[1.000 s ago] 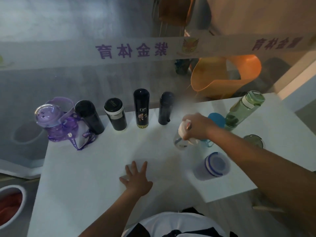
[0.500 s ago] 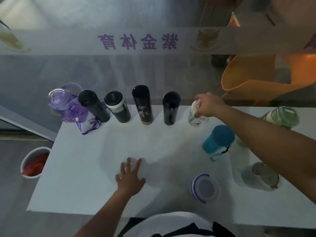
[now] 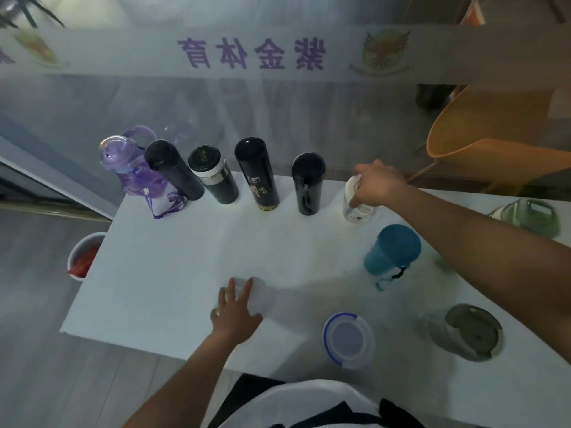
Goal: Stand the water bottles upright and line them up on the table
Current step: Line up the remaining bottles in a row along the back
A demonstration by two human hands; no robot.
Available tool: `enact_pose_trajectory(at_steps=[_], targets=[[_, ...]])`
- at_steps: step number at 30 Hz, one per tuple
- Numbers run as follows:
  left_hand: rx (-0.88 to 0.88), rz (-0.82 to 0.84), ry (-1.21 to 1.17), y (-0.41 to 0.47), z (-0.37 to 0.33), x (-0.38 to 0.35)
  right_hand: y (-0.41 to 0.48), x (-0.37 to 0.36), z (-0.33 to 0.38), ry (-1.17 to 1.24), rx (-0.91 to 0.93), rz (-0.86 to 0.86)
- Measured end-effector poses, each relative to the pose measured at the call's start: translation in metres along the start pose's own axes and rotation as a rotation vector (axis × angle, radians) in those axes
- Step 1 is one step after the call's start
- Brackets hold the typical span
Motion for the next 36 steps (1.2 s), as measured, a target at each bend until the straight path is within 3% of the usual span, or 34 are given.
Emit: enact_pose_trajectory(at_steps=[10, 19, 25, 32, 36], targets=[[0.003, 0.015, -0.112, -0.012, -0.02, -0.01, -0.02, 0.004, -0.012, 0.136, 0.071, -0.102], [-0.306, 0.006, -0.339, -0.01, -0.059, 0.01, -0.14, -0.015, -0.036, 0.39, 0.146, -0.355], [-0.286, -0.01, -0.059, -0.022, -0.076, -0.005, -0.149, -0.093, -0.04, 0.374, -0.012, -0.188], [-0.295, 0.016, 0.141, -0.021, -0.065, -0.041, -0.135, -0.109, -0.036, 0.387, -0.09, -0.295], [-0.314, 0.019, 0.199, -0.024, -0.055, -0.052, -0.13, -0.102, -0.035, 0.435, -0.056, -0.224]])
Point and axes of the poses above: each hand's wrist, its own y-axis towards the middle knuckle, its own x-axis out of the back of the hand, z = x × y, the point moved 2 cm from there along y, towards the middle knuckle, and after that the axes turned 14 degrees about z, right-handed, at the moved point
